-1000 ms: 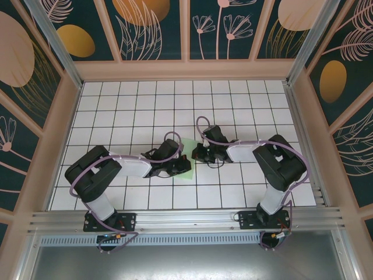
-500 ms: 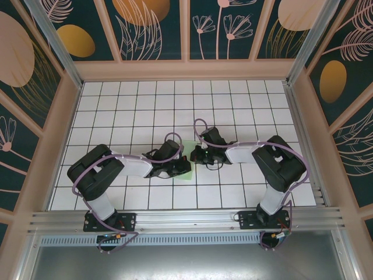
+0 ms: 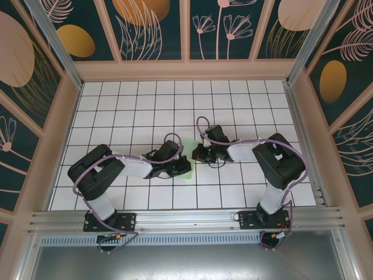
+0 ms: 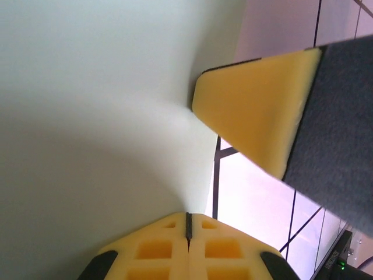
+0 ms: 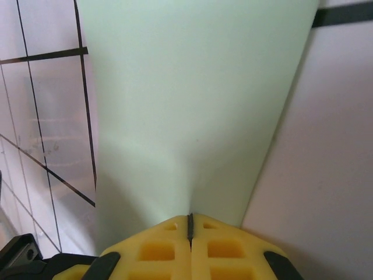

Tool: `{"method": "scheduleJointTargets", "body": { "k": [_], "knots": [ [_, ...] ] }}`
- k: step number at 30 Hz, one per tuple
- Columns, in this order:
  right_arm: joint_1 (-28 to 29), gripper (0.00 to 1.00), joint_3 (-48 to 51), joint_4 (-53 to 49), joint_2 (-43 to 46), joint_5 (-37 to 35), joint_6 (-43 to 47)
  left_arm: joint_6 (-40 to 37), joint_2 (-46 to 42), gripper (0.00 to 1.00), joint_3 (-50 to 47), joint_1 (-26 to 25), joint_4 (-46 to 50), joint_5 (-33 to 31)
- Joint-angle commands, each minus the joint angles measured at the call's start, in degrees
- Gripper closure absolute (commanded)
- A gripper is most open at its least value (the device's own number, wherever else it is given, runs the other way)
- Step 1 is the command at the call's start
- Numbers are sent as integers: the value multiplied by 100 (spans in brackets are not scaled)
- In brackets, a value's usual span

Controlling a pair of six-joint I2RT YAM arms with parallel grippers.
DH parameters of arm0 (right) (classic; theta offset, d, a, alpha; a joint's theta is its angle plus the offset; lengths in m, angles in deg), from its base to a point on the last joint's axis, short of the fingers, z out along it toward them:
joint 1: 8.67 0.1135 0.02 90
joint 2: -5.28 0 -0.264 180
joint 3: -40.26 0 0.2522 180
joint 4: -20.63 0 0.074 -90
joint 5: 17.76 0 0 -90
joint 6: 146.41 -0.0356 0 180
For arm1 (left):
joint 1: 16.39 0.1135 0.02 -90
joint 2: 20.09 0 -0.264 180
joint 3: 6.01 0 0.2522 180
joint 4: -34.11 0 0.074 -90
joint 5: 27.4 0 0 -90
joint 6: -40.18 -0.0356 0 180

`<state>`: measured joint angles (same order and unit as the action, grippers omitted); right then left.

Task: Fold a paper plane with a square sheet of paper (pick it up from the middle)
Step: Fold the square sheet of paper in half at the center of the table.

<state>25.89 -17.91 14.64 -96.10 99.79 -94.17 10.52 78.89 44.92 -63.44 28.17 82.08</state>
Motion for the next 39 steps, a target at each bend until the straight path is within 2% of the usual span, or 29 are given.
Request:
{"method": "scheduleJointTargets", "body": {
  "k": [1,12,33,39],
  "knots": [
    [-494,100,-192,121,-392,-459,328,104,140,100,-283,-59,166,225],
    [-911,100,-826,-207,-748,-519,580,121,78,100,-351,-112,129,214],
    [-1316,100,-1871,-663,-1262,-551,930,172,207,100,-333,-121,160,160],
    [-1208,100,-1721,-732,-1255,-160,1142,-186,-454,100,-62,-123,471,-188]
  ]
}}
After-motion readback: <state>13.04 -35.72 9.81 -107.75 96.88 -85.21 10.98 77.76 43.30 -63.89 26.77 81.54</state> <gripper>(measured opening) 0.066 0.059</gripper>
